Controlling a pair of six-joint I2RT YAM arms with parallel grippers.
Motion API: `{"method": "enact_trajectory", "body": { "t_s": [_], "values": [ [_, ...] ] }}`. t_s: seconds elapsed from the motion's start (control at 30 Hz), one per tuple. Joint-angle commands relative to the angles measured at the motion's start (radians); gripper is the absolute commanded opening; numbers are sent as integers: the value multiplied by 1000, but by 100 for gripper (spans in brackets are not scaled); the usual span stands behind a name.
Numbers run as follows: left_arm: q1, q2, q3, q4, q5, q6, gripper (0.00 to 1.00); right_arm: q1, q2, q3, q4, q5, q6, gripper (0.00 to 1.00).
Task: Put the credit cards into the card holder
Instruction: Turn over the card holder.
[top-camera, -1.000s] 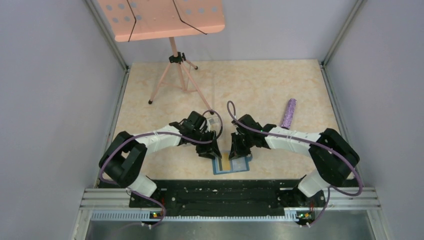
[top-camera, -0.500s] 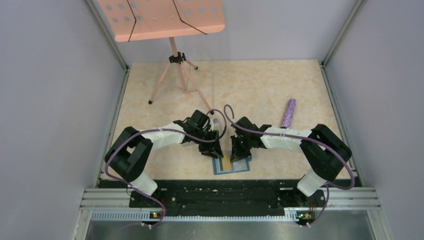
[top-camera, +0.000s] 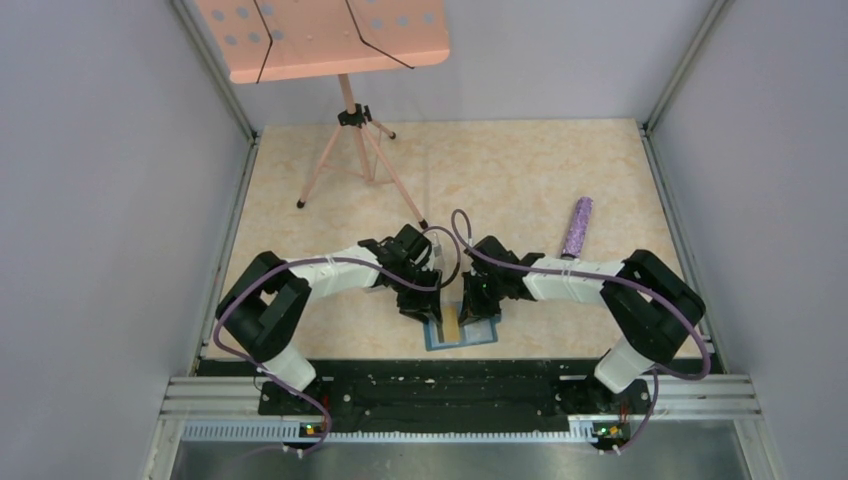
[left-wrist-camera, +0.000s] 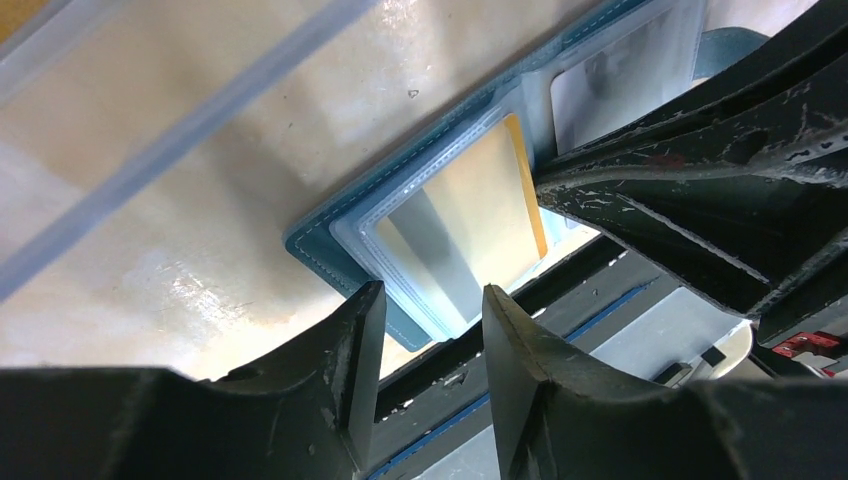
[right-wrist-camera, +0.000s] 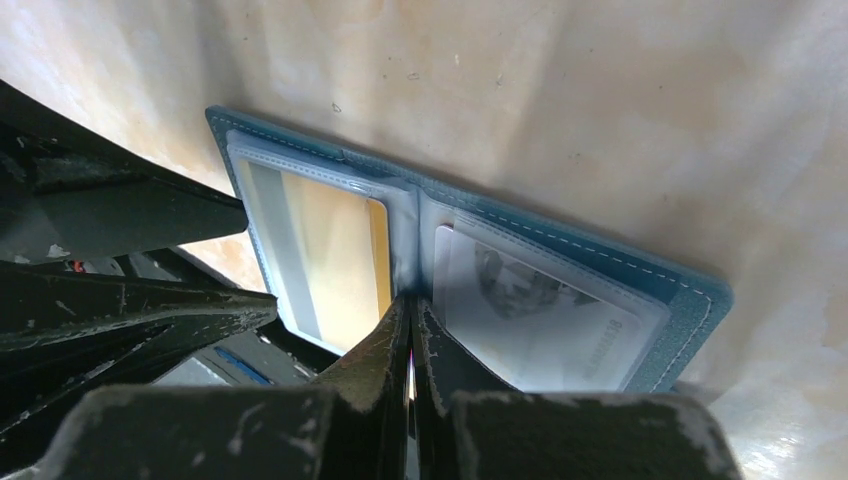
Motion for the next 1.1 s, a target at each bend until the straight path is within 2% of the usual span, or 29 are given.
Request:
{"method": "enact_trajectory", "body": {
  "t_s": [0.0, 0.2, 0.5, 0.53, 0.63, 0.67, 0.77, 0.97, 1.07],
  "values": [
    [-6, 11, -3, 17, 12, -2, 46, 19, -6, -65, 45, 14, 37, 0],
    [-18, 22, 10, 61, 55, -23, 30, 19, -11, -77, 55, 7, 44, 0],
    [-26, -34, 31, 74, 68, -59, 28, 19, -27, -53, 31, 12, 37, 0],
    [-25, -36, 32, 75, 70, -62, 24, 18, -32, -47, 28, 12, 38, 0],
    [-25, -31, 40, 67, 72, -65, 1, 20, -59, -30, 19, 9, 40, 0],
    [-25, -26, 48, 53, 68, -63, 0, 19, -76, -23, 16, 10, 41, 0],
    [-26, -16, 86, -24, 35, -38, 0, 17, -141, -1, -1, 26, 51, 1],
    [-26, -1, 164, -143, -16, 10, 0, -22, -287, 7, -40, 58, 79, 13],
    [-27, 15, 175, -116, 43, 0, 13, -60, -351, -16, -57, 60, 92, 14]
  ]
}}
